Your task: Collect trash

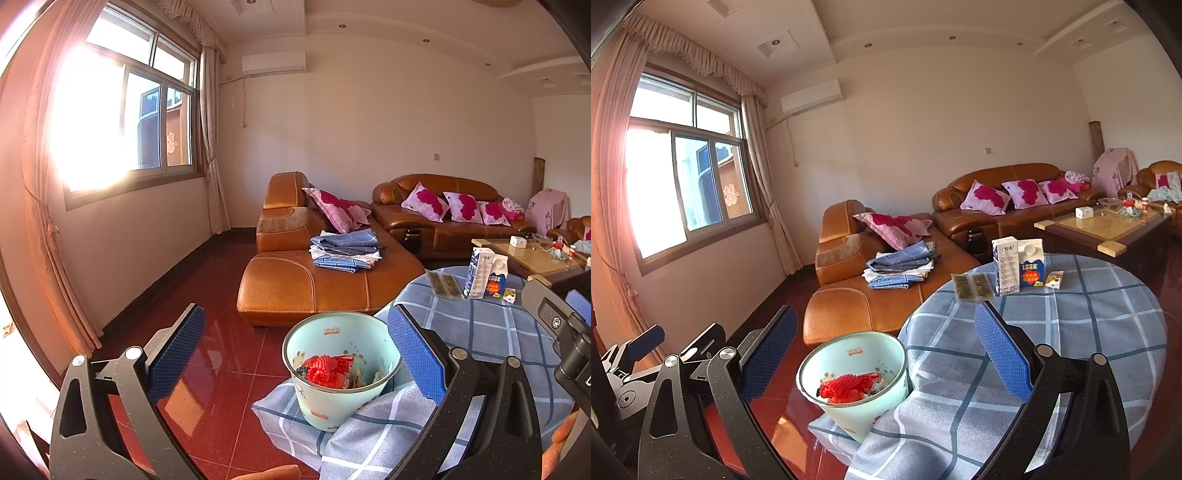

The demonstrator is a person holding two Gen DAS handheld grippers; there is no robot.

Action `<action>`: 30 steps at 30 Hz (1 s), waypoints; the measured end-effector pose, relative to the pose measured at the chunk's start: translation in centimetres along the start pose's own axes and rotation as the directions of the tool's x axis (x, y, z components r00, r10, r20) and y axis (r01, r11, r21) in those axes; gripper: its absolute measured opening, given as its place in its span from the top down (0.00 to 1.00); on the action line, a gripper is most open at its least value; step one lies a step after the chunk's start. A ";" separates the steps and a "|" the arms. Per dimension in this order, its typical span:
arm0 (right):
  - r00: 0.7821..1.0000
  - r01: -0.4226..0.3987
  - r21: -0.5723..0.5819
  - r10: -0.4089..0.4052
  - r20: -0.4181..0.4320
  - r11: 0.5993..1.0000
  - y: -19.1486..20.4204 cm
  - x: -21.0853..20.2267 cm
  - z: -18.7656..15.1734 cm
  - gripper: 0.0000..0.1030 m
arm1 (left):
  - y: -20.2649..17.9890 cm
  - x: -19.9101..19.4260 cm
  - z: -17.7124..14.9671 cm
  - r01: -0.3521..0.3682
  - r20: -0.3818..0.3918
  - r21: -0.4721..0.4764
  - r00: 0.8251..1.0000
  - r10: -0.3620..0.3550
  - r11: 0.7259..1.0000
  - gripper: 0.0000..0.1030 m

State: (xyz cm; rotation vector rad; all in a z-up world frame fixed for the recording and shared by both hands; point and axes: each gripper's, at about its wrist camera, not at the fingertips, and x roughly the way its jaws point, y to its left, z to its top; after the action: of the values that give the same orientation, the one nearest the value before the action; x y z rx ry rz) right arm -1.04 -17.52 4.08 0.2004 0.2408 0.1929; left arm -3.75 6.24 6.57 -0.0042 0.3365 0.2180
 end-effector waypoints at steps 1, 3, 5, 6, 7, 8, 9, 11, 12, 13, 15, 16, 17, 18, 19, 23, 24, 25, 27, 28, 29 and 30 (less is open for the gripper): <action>1.000 0.000 0.000 0.000 0.000 1.000 0.0 0.0 0.0 0.08 | 0.0 0.0 0.0 0.000 0.000 0.000 1.000 0.000 1.000 0.06; 1.000 0.000 -0.001 0.000 0.000 1.000 0.0 0.0 0.0 0.08 | 0.0 0.0 0.0 0.000 0.001 0.000 1.000 0.000 1.000 0.06; 1.000 -0.001 0.002 0.001 -0.002 1.000 -0.1 0.0 0.0 0.08 | 0.0 0.0 0.0 0.001 0.001 0.000 1.000 -0.001 1.000 0.06; 1.000 -0.001 0.003 0.001 -0.003 1.000 0.0 0.0 -0.1 0.08 | 0.0 0.0 0.0 0.000 0.001 0.000 1.000 0.000 1.000 0.06; 1.000 0.000 0.003 0.000 -0.004 1.000 -0.1 0.1 -0.1 0.08 | 0.0 0.0 0.0 -0.001 0.000 0.000 1.000 0.001 1.000 0.06; 1.000 0.000 0.004 0.000 -0.004 1.000 -0.1 0.0 -0.1 0.08 | 0.1 0.0 0.0 0.000 0.001 -0.002 1.000 0.000 1.000 0.06; 1.000 -0.001 0.004 0.001 -0.004 1.000 -0.1 0.1 -0.1 0.08 | 0.1 0.0 0.0 0.001 0.002 -0.002 1.000 -0.001 1.000 0.06; 1.000 -0.001 0.002 0.001 -0.003 1.000 -0.1 0.1 -0.1 0.08 | 0.0 0.0 0.0 0.001 0.001 -0.001 1.000 -0.001 1.000 0.06; 1.000 0.000 0.001 0.000 -0.003 1.000 -0.1 0.1 -0.1 0.08 | 0.0 0.0 0.0 0.002 0.000 0.000 1.000 -0.002 1.000 0.06; 1.000 0.000 0.001 0.000 -0.003 1.000 -0.1 0.1 -0.1 0.08 | 0.0 0.0 0.0 0.002 0.000 -0.001 1.000 -0.002 1.000 0.06; 1.000 0.000 0.002 0.000 -0.003 1.000 -0.1 0.1 -0.1 0.07 | 0.0 0.0 -0.1 0.006 -0.002 -0.002 1.000 -0.006 1.000 0.06; 1.000 0.000 0.002 0.000 -0.002 1.000 -0.1 0.1 -0.1 0.07 | -0.1 0.0 -0.1 0.007 -0.003 -0.002 1.000 -0.007 1.000 0.06; 1.000 -0.001 0.002 0.001 -0.003 1.000 -0.1 0.1 -0.1 0.07 | -0.1 -0.1 -0.1 0.006 -0.002 -0.002 1.000 -0.006 1.000 0.06; 1.000 -0.001 0.001 0.001 -0.003 1.000 -0.1 0.1 -0.1 0.07 | -0.1 -0.1 -0.1 0.005 -0.001 -0.002 1.000 -0.005 1.000 0.06; 1.000 0.000 0.001 0.000 -0.003 1.000 -0.1 0.1 -0.1 0.07 | -0.1 0.0 -0.1 0.006 -0.002 -0.003 1.000 -0.006 1.000 0.06; 1.000 0.001 0.003 -0.001 -0.005 1.000 -0.1 0.1 -0.2 0.07 | -0.3 0.0 -0.1 -0.017 0.003 0.003 1.000 0.017 1.000 0.06; 1.000 0.002 0.004 -0.002 -0.007 1.000 -0.1 0.1 -0.2 0.07 | -0.4 0.1 -0.1 -0.009 -0.001 -0.001 1.000 0.009 1.000 0.06; 1.000 0.004 0.004 -0.004 -0.008 1.000 -0.2 0.1 -0.2 0.07 | -0.3 0.2 -0.1 0.013 -0.012 -0.014 1.000 -0.013 1.000 0.06; 1.000 0.005 0.009 -0.005 -0.012 1.000 -0.2 0.1 -0.1 0.07 | 0.0 0.5 -0.1 0.053 -0.032 -0.041 0.998 -0.055 0.998 0.06; 1.000 0.005 0.011 -0.005 -0.014 1.000 -0.3 0.2 -0.1 0.07 | 0.0 0.6 -0.2 0.059 -0.041 -0.047 0.997 -0.061 0.997 0.06; 1.000 0.006 0.011 -0.006 -0.015 1.000 -0.3 0.2 -0.2 0.07 | 0.0 0.7 -0.3 0.059 -0.045 -0.047 0.997 -0.061 0.997 0.06; 1.000 0.007 0.010 -0.007 -0.016 1.000 -0.3 0.2 -0.2 0.07 | 0.0 0.8 -0.3 0.059 -0.046 -0.046 0.997 -0.061 0.997 0.06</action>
State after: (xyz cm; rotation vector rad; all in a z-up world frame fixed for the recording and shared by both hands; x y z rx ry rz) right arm -0.87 -17.70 3.84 0.2082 0.2581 0.1862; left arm -3.15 6.35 5.99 -0.0635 0.3783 0.1665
